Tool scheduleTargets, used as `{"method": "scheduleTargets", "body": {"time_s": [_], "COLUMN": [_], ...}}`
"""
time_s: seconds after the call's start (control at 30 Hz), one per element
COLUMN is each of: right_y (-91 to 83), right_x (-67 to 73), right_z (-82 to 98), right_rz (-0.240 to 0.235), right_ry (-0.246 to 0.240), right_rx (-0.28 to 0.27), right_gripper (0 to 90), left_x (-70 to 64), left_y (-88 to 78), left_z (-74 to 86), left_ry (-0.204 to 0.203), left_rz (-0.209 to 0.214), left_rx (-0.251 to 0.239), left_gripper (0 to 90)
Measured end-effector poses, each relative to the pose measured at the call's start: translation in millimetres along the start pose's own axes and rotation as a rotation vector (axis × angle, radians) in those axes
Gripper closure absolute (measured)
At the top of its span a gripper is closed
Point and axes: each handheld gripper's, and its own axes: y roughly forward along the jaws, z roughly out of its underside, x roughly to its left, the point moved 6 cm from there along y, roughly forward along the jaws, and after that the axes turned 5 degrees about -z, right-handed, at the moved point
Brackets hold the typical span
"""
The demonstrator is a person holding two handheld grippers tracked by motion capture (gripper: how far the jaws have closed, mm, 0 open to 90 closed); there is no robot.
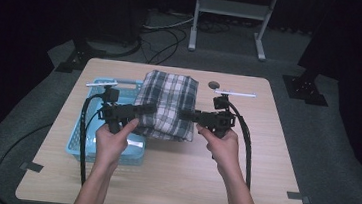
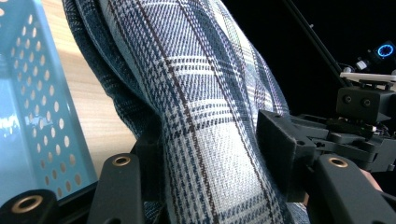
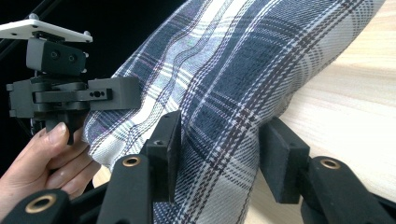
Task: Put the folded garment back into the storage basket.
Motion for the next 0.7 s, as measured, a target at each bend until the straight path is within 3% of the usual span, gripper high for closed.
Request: {"method": "scheduleTargets", "body": {"time_s": [0.7], "right_y": [23.5], "right_x": [9.3], "right_z": [-2.8], "right_rz": [-0.027], "right_ry": [-0.017], "right_rx": [0.033], "right_gripper": [52.6], "left_x": [14.8], "left_y": [-21.0], "left_z": [-4.6], "left_ry": [-0.005], "left_rz": [-0.014], "left_rx": [-0.026], "left_gripper": [47.2]}}
